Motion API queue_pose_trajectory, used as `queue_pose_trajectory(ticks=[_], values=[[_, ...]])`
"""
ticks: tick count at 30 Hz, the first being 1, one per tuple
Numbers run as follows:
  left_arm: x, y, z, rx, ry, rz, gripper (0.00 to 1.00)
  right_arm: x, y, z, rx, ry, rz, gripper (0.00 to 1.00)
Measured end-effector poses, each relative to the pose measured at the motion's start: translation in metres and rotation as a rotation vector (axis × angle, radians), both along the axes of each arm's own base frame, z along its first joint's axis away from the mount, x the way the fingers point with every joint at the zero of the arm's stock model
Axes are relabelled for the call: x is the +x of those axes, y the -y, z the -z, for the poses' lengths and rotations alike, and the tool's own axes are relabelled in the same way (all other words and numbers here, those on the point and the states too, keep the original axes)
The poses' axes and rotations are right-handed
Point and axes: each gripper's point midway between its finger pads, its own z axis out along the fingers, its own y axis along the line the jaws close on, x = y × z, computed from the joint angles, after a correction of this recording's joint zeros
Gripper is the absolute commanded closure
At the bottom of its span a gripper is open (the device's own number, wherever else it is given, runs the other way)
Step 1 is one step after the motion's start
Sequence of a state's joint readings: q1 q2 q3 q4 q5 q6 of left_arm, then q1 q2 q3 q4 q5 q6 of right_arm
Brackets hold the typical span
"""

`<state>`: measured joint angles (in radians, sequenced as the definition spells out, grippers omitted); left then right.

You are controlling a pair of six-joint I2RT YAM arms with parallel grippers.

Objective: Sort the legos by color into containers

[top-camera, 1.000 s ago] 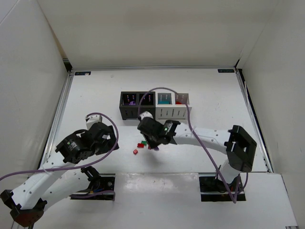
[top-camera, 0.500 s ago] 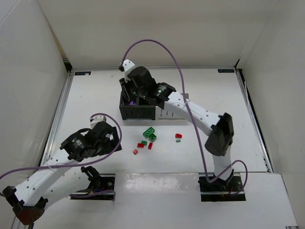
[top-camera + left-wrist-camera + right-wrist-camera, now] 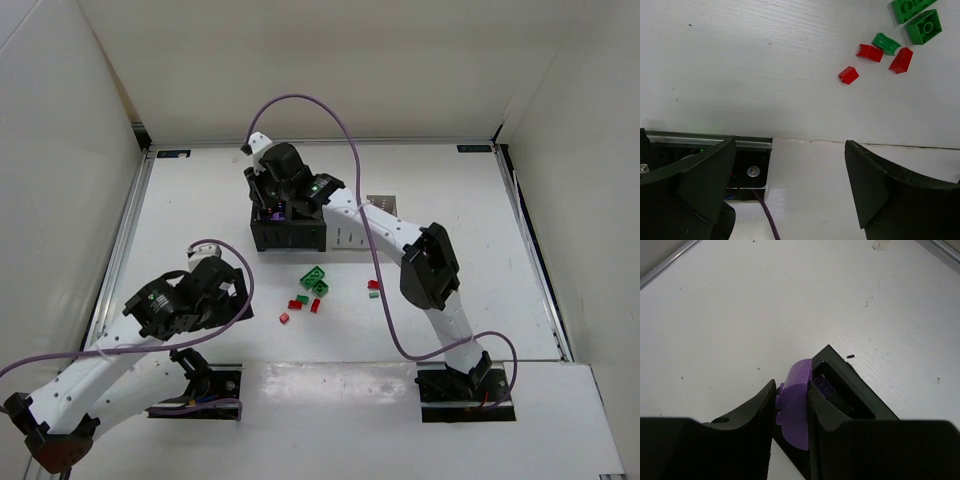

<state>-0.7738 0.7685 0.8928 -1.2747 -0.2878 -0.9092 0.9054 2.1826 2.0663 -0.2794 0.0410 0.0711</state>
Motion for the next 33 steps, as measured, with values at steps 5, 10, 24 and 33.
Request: queue_pose_trajectory(ticks=[5,10,24,33], values=[[-0.003,-0.003,-0.003,0.014,-0.012,-0.001,0.00,0.008,0.003,0.001,0.010,0.003,0.015,0.62],[-0.001,-0.002,-0.005,0.015,-0.010,-0.002,0.00,0.010,0.004,0.008,0.010,-0.003,0.017,0.38],[0.010,0.018,-0.004,-0.008,-0.003,0.077,0.00,-0.019,0.051,-0.005,-0.040,-0.009,0.051,0.35],[0.040,0.060,0.026,0.006,-0.029,0.214,0.16,-0.081,0.188,-0.100,0.105,0.080,0.259,0.34]])
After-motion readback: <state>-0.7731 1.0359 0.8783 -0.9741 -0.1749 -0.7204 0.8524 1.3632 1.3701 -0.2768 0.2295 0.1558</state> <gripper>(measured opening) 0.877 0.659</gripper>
